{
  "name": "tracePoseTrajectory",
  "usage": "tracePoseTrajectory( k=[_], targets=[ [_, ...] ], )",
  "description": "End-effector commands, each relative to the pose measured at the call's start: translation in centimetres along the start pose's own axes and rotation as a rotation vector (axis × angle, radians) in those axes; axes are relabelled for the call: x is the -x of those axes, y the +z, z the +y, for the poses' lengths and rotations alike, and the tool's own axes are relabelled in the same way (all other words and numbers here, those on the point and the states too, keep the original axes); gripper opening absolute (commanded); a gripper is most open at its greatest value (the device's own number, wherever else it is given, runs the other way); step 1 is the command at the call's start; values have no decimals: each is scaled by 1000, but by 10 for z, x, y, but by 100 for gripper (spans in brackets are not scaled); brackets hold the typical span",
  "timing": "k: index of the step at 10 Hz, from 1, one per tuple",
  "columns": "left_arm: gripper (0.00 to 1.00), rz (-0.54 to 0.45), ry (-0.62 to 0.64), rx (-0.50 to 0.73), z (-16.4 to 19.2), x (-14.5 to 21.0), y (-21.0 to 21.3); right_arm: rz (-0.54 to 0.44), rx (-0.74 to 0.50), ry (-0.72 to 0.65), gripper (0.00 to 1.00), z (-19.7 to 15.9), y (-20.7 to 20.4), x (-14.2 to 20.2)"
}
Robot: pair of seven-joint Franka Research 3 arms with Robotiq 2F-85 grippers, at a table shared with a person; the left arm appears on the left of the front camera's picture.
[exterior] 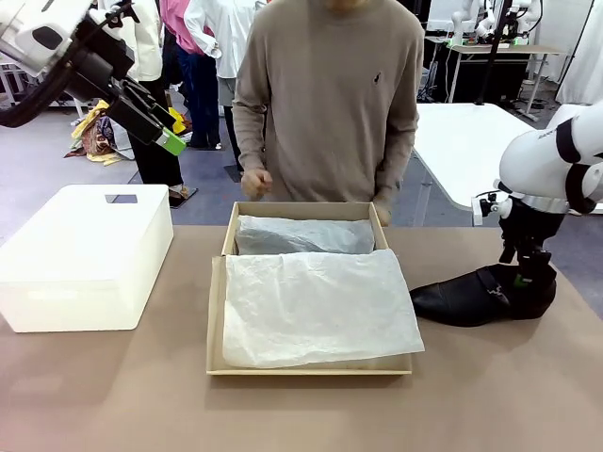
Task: Pack the shoes into the box.
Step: Place the other shoe of the Shoes into the Shoes Box.
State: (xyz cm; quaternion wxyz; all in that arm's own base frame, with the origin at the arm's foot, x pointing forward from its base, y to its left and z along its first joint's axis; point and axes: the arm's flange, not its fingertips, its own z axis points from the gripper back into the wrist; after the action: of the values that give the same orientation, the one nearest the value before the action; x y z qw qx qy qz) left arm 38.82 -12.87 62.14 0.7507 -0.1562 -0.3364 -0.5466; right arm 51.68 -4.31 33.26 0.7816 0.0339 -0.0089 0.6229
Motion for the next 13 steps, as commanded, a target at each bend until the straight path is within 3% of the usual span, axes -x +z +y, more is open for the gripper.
tracePoseTrajectory(
  k=[1,2,7,8,13],
  targets=[
    [100,-26,-10,17,-1,3,0,-30,-14,24,100,-4,-3,2],
    [100,-26,-10,17,-1,3,0,-31,-26,23,91,-5,-3,2],
    [100,-26,-10,17,-1,3,0,-39,-85,22,8,-4,-3,4],
    [100,-26,-10,17,-1,3,0,-41,-97,24,0,-4,-2,6],
    [100,-26,-10,17,-1,3,0,-48,-126,14,0,-2,9,12]
  ],
)
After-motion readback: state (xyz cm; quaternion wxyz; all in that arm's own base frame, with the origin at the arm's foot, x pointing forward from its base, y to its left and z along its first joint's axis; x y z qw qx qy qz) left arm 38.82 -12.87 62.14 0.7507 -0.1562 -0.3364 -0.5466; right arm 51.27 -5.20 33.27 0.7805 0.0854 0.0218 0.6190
